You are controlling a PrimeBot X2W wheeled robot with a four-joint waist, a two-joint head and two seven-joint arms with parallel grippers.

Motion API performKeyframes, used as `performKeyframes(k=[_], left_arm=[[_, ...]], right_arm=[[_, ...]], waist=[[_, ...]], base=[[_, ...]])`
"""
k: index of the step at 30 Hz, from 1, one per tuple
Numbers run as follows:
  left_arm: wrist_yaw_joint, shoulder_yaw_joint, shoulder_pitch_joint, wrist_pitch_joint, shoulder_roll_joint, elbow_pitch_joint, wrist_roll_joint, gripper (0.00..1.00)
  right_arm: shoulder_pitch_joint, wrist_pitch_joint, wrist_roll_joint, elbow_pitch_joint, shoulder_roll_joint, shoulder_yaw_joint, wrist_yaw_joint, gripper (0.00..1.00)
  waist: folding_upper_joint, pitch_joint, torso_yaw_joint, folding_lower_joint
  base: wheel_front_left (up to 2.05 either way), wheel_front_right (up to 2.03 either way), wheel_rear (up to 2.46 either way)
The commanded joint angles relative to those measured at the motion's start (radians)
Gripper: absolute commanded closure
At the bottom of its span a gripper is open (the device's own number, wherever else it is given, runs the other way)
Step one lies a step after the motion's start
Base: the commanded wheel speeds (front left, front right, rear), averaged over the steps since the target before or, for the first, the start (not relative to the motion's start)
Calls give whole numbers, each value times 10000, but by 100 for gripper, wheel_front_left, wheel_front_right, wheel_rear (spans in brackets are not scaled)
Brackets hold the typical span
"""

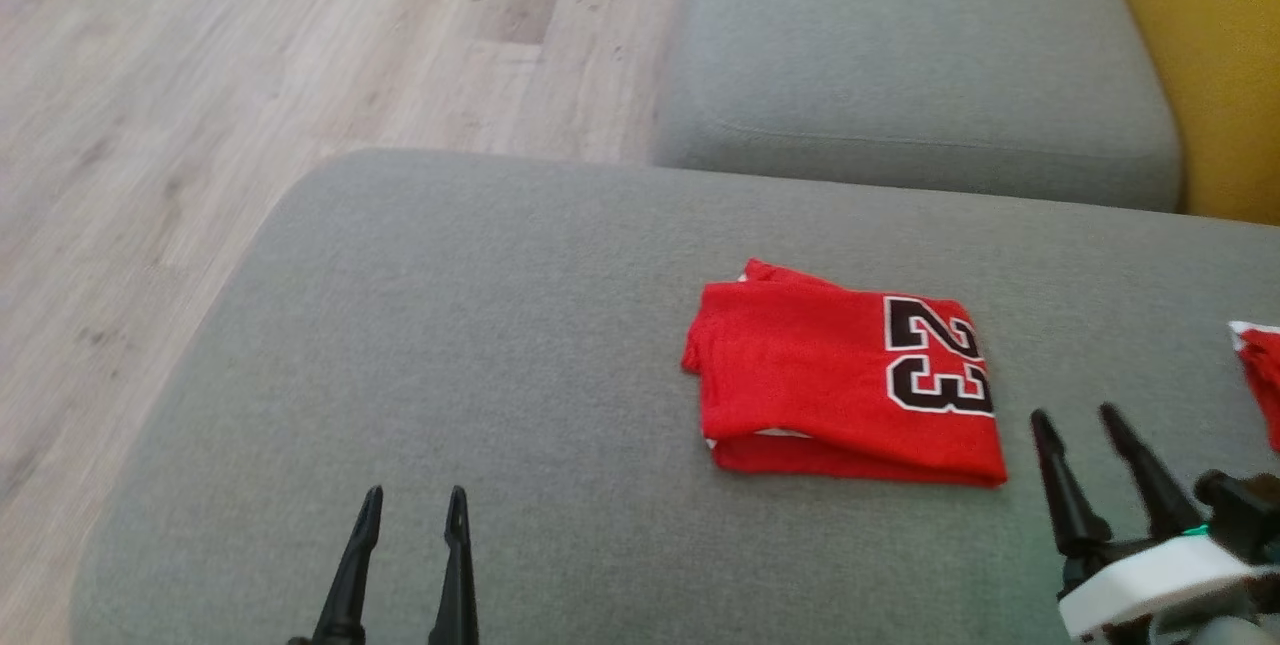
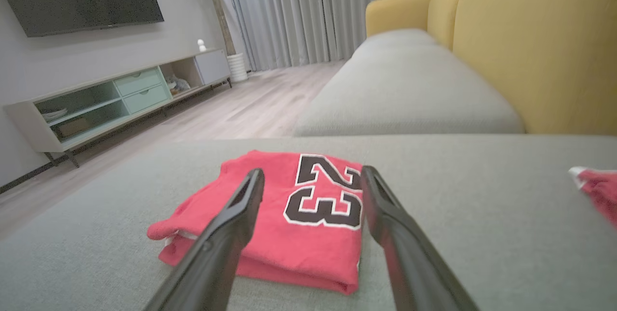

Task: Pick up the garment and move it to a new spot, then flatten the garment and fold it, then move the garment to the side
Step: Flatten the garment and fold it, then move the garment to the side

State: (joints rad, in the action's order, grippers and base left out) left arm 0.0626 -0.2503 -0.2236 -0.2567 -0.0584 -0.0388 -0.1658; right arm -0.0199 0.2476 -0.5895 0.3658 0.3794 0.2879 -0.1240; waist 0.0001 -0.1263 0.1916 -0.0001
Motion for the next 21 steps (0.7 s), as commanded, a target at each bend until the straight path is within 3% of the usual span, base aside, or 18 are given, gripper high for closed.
performKeyframes(k=[1, 5, 10, 21], left_arm=[[42, 410, 386, -51, 82, 241, 24, 0], [-117, 653, 199, -51, 82, 128, 143, 0], [-269, 879, -20, -51, 82, 113, 210, 0], [-197, 850, -80, -51, 82, -142, 661, 0]], right_arm=[[98, 134, 844, -733, -86, -538, -67, 0], [-1060, 138, 2901, -2177, -1331, -1951, -67, 0], [-2170, 139, 4132, -3302, -2416, -2348, -67, 0], [-2364, 140, 4075, -2971, -2433, -2187, -67, 0]], waist=[[-1, -168, -213, 1], [-1, -304, -418, 1], [-1, -400, -790, 1], [-1, -408, -1100, 1]], base=[[0, 0, 0], [0, 0, 0], [0, 0, 0], [0, 0, 0]])
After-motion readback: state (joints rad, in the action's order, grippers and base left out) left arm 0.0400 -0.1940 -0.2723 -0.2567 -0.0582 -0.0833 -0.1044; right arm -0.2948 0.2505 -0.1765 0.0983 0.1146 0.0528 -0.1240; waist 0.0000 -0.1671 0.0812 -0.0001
